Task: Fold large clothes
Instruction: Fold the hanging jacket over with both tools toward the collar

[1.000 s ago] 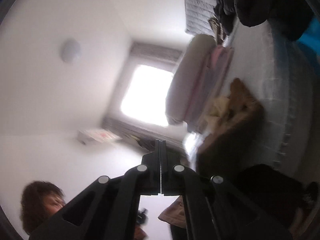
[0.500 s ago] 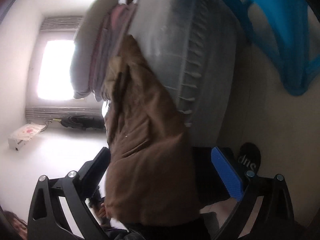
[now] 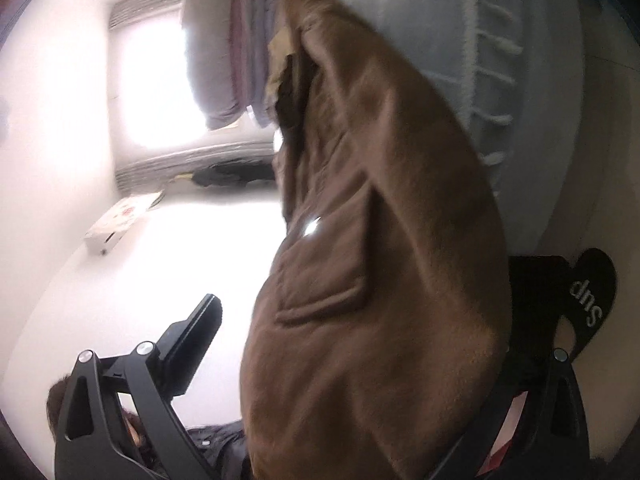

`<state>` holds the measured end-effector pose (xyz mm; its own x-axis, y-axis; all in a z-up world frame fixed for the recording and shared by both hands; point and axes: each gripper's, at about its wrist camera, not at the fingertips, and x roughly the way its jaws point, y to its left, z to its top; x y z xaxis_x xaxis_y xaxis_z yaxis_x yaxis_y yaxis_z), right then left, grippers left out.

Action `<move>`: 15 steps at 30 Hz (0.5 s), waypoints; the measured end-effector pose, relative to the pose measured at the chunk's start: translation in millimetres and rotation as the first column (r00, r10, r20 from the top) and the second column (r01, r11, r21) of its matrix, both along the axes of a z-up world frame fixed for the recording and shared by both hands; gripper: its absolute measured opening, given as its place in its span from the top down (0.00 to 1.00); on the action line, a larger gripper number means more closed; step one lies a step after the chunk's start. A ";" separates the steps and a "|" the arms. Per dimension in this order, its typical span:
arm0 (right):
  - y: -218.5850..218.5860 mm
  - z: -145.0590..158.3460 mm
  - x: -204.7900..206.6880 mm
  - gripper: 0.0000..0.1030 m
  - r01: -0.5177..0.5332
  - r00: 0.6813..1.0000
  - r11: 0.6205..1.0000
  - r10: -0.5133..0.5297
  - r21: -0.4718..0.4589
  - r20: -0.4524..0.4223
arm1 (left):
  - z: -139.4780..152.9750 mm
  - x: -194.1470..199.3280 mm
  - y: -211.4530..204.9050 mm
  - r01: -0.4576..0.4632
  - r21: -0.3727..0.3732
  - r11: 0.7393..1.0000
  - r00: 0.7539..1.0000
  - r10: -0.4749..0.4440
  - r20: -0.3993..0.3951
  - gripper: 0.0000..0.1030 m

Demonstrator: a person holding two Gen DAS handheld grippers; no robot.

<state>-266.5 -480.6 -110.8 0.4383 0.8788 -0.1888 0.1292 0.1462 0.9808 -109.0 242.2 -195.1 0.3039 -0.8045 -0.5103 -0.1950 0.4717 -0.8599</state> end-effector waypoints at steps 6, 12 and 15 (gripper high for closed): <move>4.5 3.2 -16.0 0.28 0.049 0.998 0.997 -0.047 -0.055 0.045 | -0.4 -18.7 -45.6 0.233 -0.099 0.967 0.973 -0.231 0.032 0.13; -10.1 14.7 -23.6 0.58 0.130 0.986 0.990 -0.123 -0.058 0.116 | -1.7 -38.3 -43.6 0.224 -0.103 0.969 0.973 -0.229 -0.033 0.36; -9.3 31.1 -26.1 0.70 0.120 0.983 0.989 -0.107 -0.082 0.152 | 22.4 -35.3 -39.5 0.245 -0.028 0.969 0.969 -0.245 -0.010 0.79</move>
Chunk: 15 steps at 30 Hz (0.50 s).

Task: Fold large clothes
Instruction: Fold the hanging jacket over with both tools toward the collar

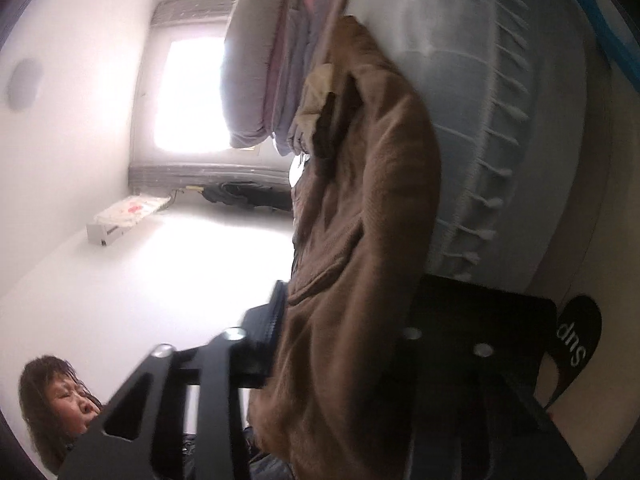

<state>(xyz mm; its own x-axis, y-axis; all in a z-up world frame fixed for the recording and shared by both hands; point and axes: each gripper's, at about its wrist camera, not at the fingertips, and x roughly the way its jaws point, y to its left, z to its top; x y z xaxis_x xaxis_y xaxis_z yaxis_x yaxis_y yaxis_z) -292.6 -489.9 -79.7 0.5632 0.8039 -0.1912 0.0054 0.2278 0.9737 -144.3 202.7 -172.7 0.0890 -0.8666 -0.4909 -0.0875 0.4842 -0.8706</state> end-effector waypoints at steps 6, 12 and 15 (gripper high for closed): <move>23.3 21.7 4.1 0.84 0.031 0.999 0.999 -0.030 -0.024 0.038 | 63.0 2.0 -5.3 0.019 0.084 0.996 0.991 -0.030 0.132 0.91; 21.5 27.9 -3.2 0.88 0.143 0.982 0.980 -0.158 0.135 0.108 | 122.6 4.5 2.4 -0.016 -0.084 0.996 0.960 0.039 0.277 0.92; 25.3 43.5 7.3 0.88 0.149 0.969 0.966 -0.185 0.209 0.165 | 147.8 13.0 1.0 -0.021 -0.174 0.985 0.944 0.077 0.321 0.92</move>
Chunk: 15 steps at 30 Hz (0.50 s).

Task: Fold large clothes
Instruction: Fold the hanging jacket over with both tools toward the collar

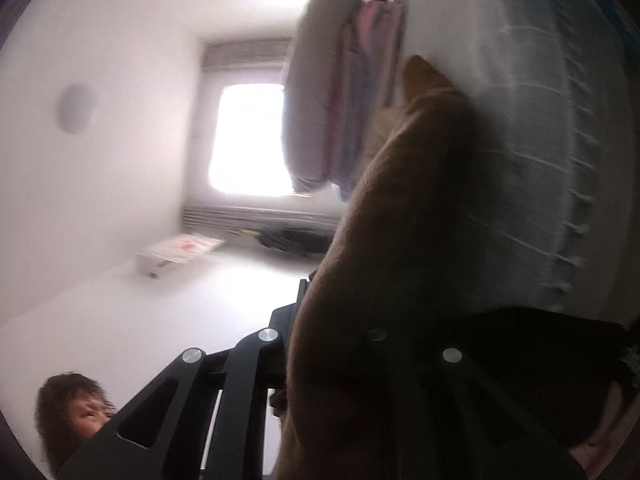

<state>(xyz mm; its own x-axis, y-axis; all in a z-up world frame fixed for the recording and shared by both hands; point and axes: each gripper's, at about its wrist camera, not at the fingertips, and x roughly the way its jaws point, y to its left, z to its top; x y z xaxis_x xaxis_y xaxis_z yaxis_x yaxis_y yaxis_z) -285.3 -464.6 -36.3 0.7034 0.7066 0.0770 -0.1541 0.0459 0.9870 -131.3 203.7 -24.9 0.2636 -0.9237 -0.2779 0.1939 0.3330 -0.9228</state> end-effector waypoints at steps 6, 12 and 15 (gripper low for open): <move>-9.0 25.8 45.4 0.88 0.008 0.995 0.998 -0.014 0.066 0.096 | 31.0 52.9 12.7 -0.084 -0.178 0.980 0.995 0.091 0.030 0.92; -37.0 79.8 185.9 0.88 0.058 0.993 0.998 -0.058 -0.002 0.106 | 38.8 196.1 29.8 -0.257 -0.231 0.939 0.967 0.249 -0.061 0.91; -44.6 62.2 278.1 0.87 0.132 0.989 0.989 -0.136 -0.072 -0.053 | -0.7 282.2 30.8 -0.388 -0.166 0.906 0.906 0.343 -0.248 0.88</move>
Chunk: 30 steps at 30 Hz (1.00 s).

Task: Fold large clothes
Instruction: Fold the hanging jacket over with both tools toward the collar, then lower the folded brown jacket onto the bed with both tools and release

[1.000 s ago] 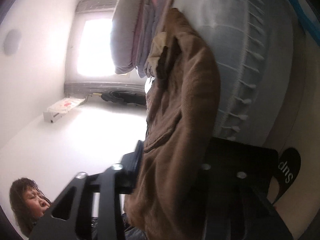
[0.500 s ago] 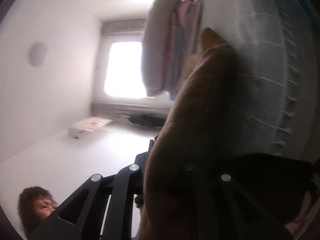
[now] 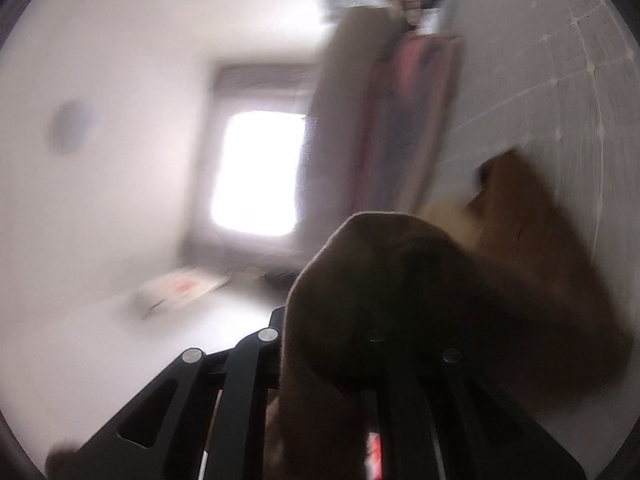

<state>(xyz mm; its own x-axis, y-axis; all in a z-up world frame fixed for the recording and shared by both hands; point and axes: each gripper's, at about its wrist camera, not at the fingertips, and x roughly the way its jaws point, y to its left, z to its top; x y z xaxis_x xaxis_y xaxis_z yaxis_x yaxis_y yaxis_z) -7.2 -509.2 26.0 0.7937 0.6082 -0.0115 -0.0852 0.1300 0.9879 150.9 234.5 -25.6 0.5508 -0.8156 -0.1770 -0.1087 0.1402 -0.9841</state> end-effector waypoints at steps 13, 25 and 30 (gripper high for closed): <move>-1.9 -82.0 115.3 0.30 0.025 0.966 0.996 -0.046 -0.084 -0.255 | -30.9 60.4 42.4 -0.155 0.004 0.988 0.985 0.155 -0.075 0.25; -1.5 -75.9 141.2 0.20 -0.087 0.945 0.943 -0.023 -0.321 -0.325 | -30.5 73.5 -67.9 0.101 0.465 0.880 0.981 -0.165 0.098 0.29; -4.2 -55.8 151.7 0.20 -0.073 0.962 0.935 -0.026 -0.346 -0.273 | -38.4 80.7 -42.3 0.051 0.478 0.877 0.993 -0.095 0.068 0.47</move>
<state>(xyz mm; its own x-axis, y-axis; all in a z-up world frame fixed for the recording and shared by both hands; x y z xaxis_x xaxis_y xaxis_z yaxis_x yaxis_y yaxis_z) 144.5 -513.4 -29.8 0.7160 0.5442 -0.4373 0.1694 0.4722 0.8651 231.6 192.2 -63.9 0.5237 -0.6846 -0.5070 0.0031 0.5966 -0.8025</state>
